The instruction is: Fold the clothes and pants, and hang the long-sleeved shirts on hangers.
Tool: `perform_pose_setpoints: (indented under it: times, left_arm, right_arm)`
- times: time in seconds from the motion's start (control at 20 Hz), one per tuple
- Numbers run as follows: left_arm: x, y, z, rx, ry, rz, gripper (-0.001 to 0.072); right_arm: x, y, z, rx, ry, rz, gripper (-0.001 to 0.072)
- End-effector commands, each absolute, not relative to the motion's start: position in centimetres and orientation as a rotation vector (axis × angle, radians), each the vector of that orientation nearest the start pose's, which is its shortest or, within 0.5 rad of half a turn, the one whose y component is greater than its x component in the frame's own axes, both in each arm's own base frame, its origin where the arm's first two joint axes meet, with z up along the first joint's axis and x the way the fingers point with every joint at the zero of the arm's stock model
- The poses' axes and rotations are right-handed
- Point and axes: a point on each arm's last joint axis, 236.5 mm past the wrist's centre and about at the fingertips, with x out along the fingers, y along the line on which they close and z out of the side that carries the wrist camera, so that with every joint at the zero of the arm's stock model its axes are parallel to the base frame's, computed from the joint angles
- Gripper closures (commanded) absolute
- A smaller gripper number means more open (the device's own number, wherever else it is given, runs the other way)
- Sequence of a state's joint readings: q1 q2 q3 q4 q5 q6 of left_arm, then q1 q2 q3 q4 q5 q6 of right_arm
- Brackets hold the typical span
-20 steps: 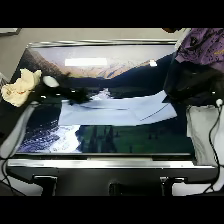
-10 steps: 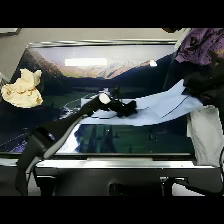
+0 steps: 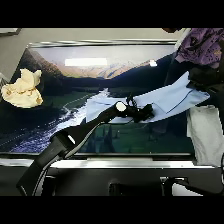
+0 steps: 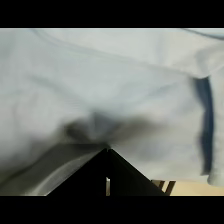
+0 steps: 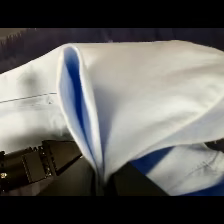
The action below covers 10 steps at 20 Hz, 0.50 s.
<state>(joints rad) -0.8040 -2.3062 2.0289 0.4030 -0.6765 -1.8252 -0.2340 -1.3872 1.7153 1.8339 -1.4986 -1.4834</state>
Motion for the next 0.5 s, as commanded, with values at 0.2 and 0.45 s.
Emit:
perform_pose_setpoints:
  times: [0.2,0.45]
  left_arm:
    - [43.9,-47.8,-3.0,-0.753,1.396,-0.662,0.0695]
    - [49.4,-26.1,3.9,-0.376,1.301,-0.319,0.0693]
  right_arm:
    - [43.8,0.0,16.1,0.445,1.074,0.059,0.0681]
    - [44.2,9.2,16.5,0.457,1.079,0.156,0.0681]
